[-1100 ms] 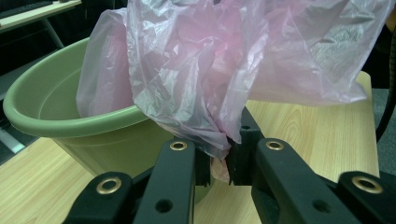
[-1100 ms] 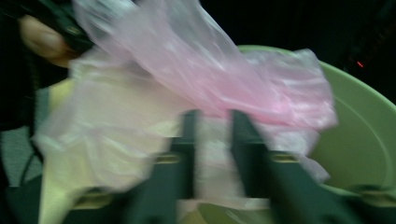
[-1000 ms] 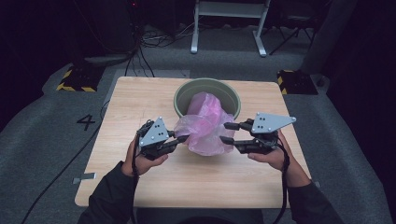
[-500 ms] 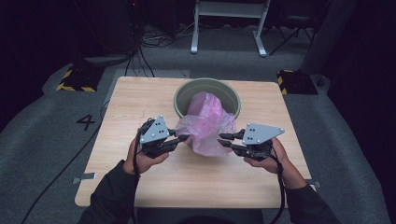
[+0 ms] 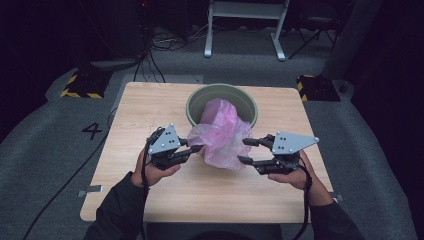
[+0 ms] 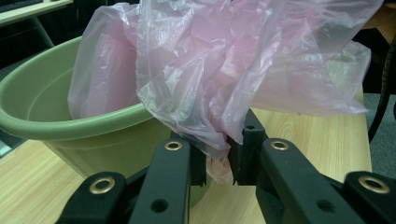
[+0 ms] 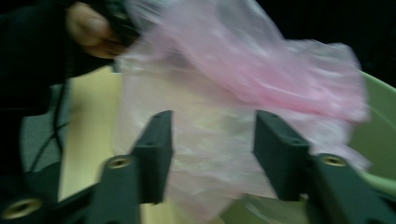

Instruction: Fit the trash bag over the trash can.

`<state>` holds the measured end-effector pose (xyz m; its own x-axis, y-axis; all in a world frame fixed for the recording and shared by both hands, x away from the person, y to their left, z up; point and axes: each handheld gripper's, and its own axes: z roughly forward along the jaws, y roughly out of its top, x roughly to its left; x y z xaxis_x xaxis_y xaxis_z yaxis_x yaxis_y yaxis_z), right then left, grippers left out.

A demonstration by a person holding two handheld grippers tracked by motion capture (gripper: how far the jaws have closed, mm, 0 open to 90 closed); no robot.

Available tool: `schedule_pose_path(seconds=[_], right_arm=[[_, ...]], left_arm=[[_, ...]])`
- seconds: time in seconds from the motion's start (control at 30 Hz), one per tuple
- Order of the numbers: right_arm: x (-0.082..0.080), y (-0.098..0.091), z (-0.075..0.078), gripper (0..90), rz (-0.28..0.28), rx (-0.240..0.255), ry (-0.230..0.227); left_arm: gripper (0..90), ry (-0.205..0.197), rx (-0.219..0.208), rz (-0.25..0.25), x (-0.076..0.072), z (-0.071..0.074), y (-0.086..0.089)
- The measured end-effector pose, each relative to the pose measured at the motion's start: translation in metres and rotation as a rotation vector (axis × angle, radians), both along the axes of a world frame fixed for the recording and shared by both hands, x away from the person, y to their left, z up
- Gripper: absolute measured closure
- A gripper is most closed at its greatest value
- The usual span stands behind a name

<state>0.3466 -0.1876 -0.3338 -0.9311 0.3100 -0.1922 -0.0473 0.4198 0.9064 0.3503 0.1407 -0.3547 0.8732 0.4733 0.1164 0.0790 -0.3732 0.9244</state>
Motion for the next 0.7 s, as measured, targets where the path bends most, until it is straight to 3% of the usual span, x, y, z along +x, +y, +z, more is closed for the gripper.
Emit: schedule_pose_path(seconds=[0.07,0.2,0.27,0.37,0.43,0.47,0.5,0.53,0.57,0.7], right_arm=[[-0.005,0.004,0.0,35.5,0.024,-0.004,-0.012],[-0.015,0.013,-0.003,30.8,0.097,-0.036,-0.045],[-0.018,0.017,-0.005,30.0,0.093,-0.073,-0.074],[-0.017,0.024,-0.01,42.9,0.055,-0.138,-0.112],[-0.013,0.026,-0.014,66.3,0.015,-0.17,-0.125],[-0.013,0.026,-0.014,66.3,0.015,-0.17,-0.125],[-0.01,0.024,-0.015,79.8,-0.018,-0.17,-0.12],[-0.01,0.024,-0.015,79.8,-0.018,-0.17,-0.12],[-0.006,0.02,-0.015,86.5,-0.055,-0.153,-0.108],[-0.002,0.01,-0.012,90.0,-0.11,-0.114,-0.089]], left_arm=[[79.2,0.001,-0.001,0.001,0.0,0.0,-0.001],[79.5,0.009,-0.001,0.002,0.002,-0.001,-0.001],[79.4,0.012,-0.007,0.003,0.002,-0.001,0.0],[79.1,0.012,-0.013,0.002,0.002,-0.001,0.001],[78.6,0.011,-0.01,0.005,0.002,-0.002,0.002],[78.6,0.012,-0.013,0.003,0.002,-0.002,0.003],[78.3,0.011,-0.008,0.004,0.003,-0.003,0.004],[78.3,0.011,-0.008,0.004,0.003,-0.003,0.004],[77.8,0.012,-0.008,0.007,0.003,-0.004,0.007],[78.0,0.012,0.003,0.02,0.005,-0.006,0.011]])
